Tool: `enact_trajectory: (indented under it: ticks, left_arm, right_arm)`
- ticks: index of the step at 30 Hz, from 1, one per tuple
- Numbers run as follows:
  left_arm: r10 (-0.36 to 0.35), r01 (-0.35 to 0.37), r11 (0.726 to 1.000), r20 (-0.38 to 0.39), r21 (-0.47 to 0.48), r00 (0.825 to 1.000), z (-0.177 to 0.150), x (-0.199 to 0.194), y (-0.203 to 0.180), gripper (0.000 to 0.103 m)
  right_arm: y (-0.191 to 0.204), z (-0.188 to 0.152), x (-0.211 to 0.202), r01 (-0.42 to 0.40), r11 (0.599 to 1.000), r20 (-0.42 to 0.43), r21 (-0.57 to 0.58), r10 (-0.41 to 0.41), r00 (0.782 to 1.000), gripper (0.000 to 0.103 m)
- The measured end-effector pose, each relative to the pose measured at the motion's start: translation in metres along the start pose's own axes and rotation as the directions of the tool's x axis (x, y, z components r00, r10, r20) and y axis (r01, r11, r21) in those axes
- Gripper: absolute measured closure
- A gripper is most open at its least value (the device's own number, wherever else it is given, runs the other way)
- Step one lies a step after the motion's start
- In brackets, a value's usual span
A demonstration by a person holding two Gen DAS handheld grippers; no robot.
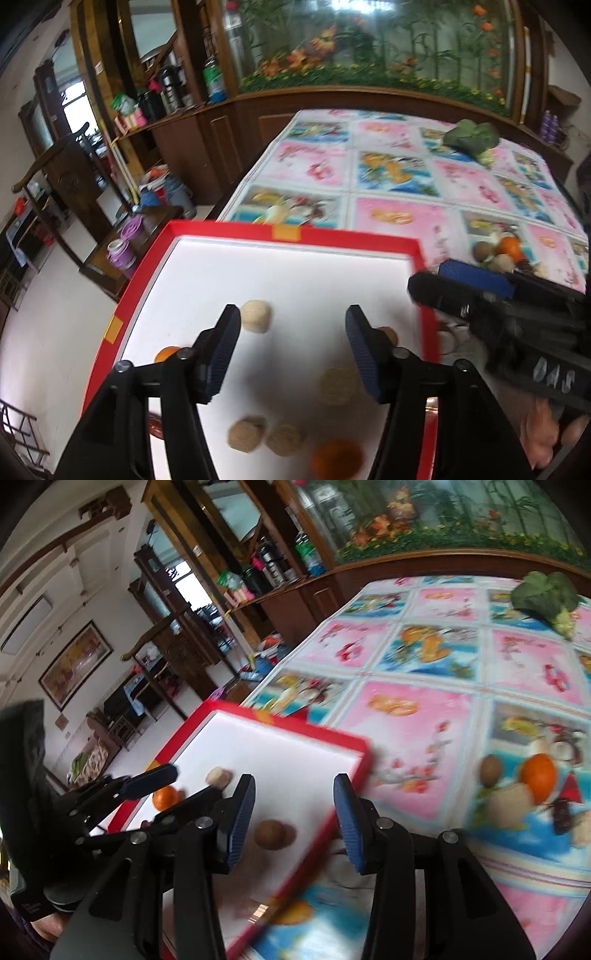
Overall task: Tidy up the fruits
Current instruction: 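Move both open tools back over the pile on the tablecloth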
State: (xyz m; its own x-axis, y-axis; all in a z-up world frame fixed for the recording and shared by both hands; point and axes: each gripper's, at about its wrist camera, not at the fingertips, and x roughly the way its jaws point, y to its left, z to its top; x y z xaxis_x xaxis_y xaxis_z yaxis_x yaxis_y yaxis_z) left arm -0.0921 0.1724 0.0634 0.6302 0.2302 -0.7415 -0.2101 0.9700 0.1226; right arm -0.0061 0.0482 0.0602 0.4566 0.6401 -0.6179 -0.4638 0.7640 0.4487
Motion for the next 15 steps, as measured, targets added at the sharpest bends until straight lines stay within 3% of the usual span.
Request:
enact_trajectory:
  ticks: [10,15]
  left_arm:
    - [-0.08,0.078,0.99,0.012,0.119,0.997,0.0,-0.016,-0.052,0.042]
    - [-0.126,0.124,0.978,0.006,0.17,0.992,-0.004,-0.021,-0.076,0.042]
  right_arm:
    - [-0.099,0.006,-0.08,0.121,0.987,0.09,0.106,-0.131,0.987,0.057]
    - [-0.116,-0.002,-0.084,0.051,0.994,0.003,0.094,-0.052,0.999,0.057]
